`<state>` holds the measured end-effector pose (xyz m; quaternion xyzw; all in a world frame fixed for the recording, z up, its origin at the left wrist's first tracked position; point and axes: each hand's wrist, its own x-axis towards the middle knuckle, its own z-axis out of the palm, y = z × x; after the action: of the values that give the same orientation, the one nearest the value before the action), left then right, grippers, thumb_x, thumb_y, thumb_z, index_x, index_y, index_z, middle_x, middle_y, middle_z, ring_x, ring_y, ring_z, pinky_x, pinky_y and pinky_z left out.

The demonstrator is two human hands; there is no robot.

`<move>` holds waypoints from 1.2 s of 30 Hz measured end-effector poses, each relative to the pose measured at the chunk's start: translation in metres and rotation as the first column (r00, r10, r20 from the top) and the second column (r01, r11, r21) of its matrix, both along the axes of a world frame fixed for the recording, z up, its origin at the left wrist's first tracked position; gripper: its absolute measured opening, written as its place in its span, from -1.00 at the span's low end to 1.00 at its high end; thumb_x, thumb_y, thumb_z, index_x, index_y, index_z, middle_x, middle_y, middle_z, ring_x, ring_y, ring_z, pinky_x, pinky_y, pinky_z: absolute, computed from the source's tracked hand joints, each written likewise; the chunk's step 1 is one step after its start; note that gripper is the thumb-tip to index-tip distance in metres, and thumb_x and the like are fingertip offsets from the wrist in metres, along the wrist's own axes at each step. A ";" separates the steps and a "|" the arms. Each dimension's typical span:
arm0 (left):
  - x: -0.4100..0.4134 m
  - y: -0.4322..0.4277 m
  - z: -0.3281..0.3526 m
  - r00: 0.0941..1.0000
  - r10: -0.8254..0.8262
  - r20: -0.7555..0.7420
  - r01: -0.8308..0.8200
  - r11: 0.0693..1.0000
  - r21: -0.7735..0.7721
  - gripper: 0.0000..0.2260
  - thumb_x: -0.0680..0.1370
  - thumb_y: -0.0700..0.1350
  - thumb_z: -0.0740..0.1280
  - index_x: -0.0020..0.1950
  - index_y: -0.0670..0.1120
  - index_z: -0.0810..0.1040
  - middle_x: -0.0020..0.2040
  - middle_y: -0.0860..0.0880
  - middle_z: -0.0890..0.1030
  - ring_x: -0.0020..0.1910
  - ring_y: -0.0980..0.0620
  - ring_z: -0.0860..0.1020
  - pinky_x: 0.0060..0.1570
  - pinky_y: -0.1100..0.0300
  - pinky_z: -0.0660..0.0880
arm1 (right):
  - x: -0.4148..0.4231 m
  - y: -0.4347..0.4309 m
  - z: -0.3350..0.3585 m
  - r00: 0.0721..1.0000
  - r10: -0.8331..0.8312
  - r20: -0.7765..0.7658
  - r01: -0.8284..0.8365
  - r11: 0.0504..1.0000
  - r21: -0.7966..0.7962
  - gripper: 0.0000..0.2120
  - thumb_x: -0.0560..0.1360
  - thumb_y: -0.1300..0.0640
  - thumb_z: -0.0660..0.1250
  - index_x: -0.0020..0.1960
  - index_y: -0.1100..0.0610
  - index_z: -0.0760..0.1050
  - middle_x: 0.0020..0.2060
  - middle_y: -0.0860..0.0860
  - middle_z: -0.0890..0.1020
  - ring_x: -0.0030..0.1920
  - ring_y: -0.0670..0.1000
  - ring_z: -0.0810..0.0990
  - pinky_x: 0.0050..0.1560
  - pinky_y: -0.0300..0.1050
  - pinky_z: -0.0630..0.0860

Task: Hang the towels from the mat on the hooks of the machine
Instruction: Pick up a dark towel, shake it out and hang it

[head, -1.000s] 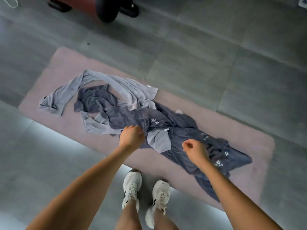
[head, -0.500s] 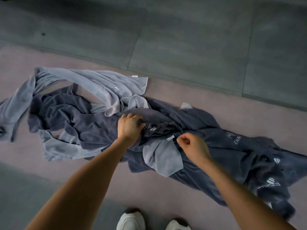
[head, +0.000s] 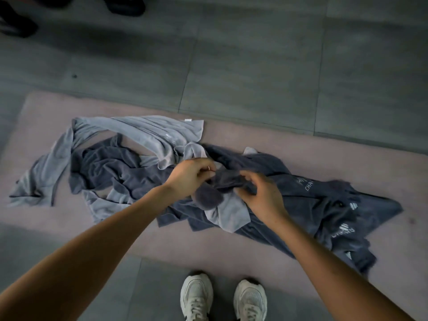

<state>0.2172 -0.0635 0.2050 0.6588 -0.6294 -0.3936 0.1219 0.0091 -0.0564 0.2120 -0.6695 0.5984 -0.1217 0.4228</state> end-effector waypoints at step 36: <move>0.009 0.041 0.676 0.986 -0.105 -0.130 0.045 0.915 -0.401 -0.78 0.44 -0.08 0.46 -0.36 0.06 0.49 -0.47 0.16 0.50 -0.43 0.24 0.40 -0.29 0.25 0.33 | -0.060 0.036 0.760 0.949 -0.169 0.267 0.300 0.753 -0.585 -0.90 0.48 0.16 0.36 -0.20 0.04 0.52 -0.34 -0.11 0.55 -0.31 -0.15 0.47 -0.20 -0.24 0.40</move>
<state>0.2261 -0.0221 0.8807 0.5648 -0.7099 -0.3104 0.2840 -0.0511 -0.0206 0.9717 -0.6745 0.5595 -0.4293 0.2183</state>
